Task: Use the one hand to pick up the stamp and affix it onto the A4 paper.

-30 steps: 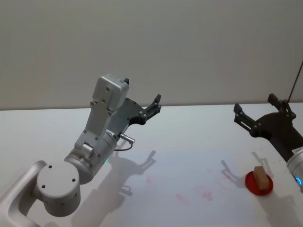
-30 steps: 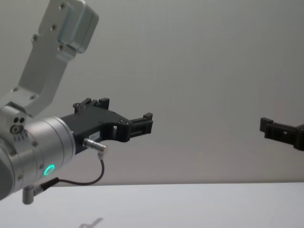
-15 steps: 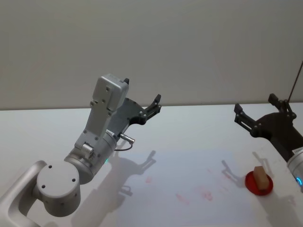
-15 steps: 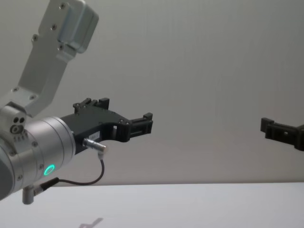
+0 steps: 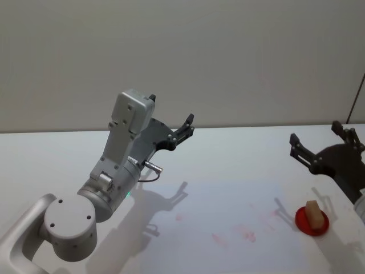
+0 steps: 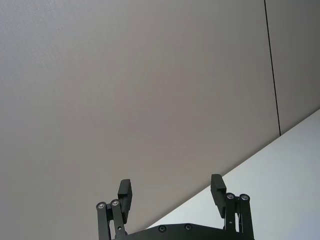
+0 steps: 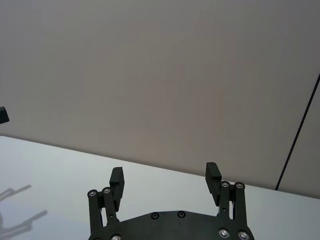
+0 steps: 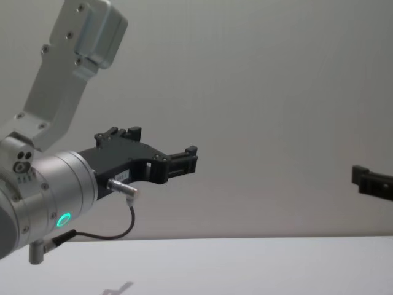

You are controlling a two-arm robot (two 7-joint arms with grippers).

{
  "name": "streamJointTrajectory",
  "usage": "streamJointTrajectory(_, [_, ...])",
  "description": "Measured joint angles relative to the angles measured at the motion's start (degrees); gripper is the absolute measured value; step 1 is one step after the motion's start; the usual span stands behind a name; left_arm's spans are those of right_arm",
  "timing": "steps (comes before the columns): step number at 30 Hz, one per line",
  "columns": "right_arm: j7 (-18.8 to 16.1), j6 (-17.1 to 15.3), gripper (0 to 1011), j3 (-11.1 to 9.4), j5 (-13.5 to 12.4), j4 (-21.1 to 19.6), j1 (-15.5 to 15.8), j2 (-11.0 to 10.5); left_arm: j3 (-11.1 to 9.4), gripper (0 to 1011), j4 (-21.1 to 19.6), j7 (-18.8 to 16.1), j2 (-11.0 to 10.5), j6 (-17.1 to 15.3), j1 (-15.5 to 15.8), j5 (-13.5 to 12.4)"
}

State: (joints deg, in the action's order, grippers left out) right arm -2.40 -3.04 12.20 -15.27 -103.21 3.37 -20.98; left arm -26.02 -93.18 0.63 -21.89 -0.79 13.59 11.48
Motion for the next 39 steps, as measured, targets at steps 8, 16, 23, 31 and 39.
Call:
streamJointTrajectory(8, [0.79, -1.25, 1001, -0.55, -0.91, -1.79, 3.26, -1.7, 0.0, 1001, 0.0, 0.0, 0.0, 0.0, 0.0, 0.0])
streamJointTrajectory(16, [1.61, -1.32, 1001, -1.28, -2.15, -2.94, 7.37, -3.68, 0.0, 1001, 0.0, 0.0, 0.0, 0.0, 0.0, 0.0])
streamJointTrajectory(23, [2.01, -0.73, 1001, -1.63, -2.67, -3.03, 9.3, -4.38, 0.0, 1001, 0.0, 0.0, 0.0, 0.0, 0.0, 0.0])
streamJointTrajectory(31, [2.13, 0.11, 1001, -1.75, -2.6, -2.24, 10.52, -4.5, 0.0, 1000, 0.0, 0.0, 0.0, 0.0, 0.0, 0.0])
streamJointTrajectory(39, [1.95, 0.47, 1001, -1.6, -2.0, -0.98, 10.78, -3.93, 0.0, 1001, 0.0, 0.0, 0.0, 0.0, 0.0, 0.0])
